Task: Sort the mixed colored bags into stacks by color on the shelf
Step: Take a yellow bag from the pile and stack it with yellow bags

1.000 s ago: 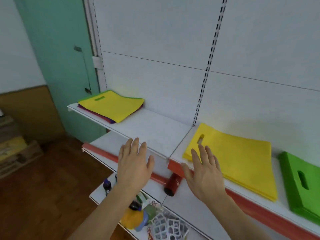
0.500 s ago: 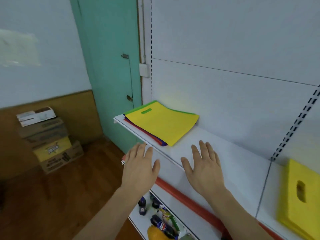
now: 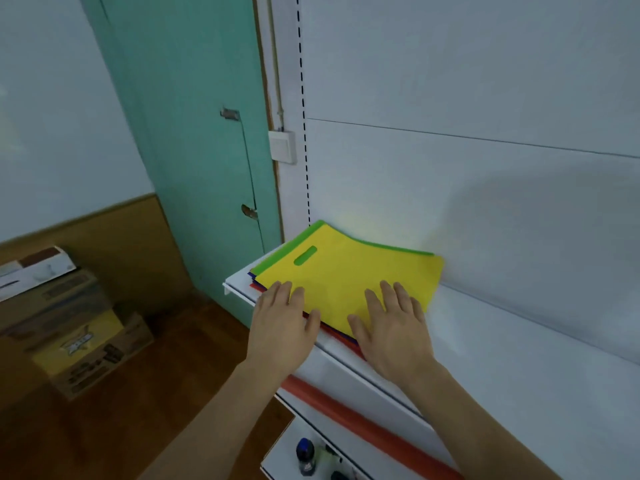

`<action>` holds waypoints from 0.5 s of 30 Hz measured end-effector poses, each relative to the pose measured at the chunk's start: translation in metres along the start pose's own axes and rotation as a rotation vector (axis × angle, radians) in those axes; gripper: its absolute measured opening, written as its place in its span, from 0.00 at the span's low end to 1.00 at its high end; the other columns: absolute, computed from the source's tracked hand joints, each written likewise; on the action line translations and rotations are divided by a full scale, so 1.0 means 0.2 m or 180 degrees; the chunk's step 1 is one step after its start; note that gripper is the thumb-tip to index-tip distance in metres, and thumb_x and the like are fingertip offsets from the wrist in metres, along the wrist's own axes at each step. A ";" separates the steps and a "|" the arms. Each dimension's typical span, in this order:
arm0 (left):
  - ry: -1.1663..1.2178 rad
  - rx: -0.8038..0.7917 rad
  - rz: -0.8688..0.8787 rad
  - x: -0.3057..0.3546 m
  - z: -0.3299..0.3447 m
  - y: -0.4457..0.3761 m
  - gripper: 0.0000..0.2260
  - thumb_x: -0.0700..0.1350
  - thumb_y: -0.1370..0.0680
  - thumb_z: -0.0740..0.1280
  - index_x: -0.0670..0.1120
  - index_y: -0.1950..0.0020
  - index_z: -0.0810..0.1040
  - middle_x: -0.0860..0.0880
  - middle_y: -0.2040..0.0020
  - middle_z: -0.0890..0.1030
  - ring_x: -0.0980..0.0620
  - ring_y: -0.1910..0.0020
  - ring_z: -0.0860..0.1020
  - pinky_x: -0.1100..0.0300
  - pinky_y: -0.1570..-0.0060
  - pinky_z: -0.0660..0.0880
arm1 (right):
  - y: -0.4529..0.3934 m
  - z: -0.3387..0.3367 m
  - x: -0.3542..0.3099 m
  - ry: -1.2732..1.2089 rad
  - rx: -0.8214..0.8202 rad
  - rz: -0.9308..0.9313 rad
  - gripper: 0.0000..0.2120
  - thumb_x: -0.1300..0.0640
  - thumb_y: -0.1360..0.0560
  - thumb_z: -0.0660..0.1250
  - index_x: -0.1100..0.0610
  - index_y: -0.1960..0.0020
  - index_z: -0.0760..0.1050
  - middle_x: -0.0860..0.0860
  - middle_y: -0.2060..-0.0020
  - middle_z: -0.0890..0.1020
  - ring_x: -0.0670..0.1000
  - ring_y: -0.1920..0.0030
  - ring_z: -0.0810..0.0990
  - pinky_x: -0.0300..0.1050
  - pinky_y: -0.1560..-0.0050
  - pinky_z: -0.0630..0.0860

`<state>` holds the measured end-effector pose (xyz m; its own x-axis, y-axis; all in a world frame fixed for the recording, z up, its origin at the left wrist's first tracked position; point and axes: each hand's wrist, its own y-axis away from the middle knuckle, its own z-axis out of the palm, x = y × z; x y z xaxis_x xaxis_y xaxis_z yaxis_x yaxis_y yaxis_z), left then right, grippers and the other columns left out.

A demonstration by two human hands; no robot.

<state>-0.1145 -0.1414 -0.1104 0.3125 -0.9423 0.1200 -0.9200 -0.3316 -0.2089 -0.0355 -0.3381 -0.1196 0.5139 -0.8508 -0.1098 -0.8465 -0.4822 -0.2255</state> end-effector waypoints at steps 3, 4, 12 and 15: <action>0.0029 -0.0032 0.0184 -0.09 0.07 -0.17 0.31 0.64 0.16 0.52 0.48 0.17 0.63 0.44 0.16 0.59 0.43 0.16 0.53 0.45 0.18 0.51 | -0.10 0.06 -0.08 0.0166 -0.0143 0.0108 0.34 0.32 0.16 0.49 0.50 0.17 0.61 0.56 0.17 0.59 0.60 0.16 0.53 0.64 0.20 0.55; -0.0012 -0.0048 0.0255 -0.13 0.09 -0.22 0.32 0.65 0.16 0.51 0.48 0.17 0.63 0.43 0.15 0.58 0.43 0.16 0.52 0.44 0.18 0.50 | -0.13 0.07 -0.10 0.0206 -0.0223 0.0182 0.34 0.32 0.17 0.48 0.49 0.17 0.61 0.56 0.16 0.59 0.60 0.16 0.53 0.64 0.19 0.54; -0.0132 -0.0150 0.1031 -0.21 0.20 -0.31 0.31 0.63 0.16 0.47 0.46 0.23 0.73 0.41 0.23 0.72 0.40 0.21 0.63 0.41 0.21 0.54 | -0.14 0.12 -0.21 0.0334 -0.0048 0.1036 0.23 0.36 0.18 0.56 0.43 0.29 0.77 0.52 0.25 0.73 0.58 0.22 0.66 0.59 0.22 0.61; 0.0078 -0.0026 0.1185 -0.20 0.18 -0.33 0.27 0.62 0.16 0.52 0.46 0.28 0.76 0.44 0.33 0.78 0.41 0.29 0.70 0.42 0.26 0.63 | -0.10 0.11 -0.20 0.0400 0.0292 0.1320 0.15 0.43 0.19 0.64 0.49 0.40 0.84 0.54 0.33 0.80 0.60 0.28 0.73 0.59 0.27 0.66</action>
<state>-0.0573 -0.0840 -0.1364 -0.0495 -0.9969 0.0604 -0.9714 0.0340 -0.2349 -0.0364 -0.2907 -0.1322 0.1076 -0.9899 -0.0919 -0.9589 -0.0789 -0.2727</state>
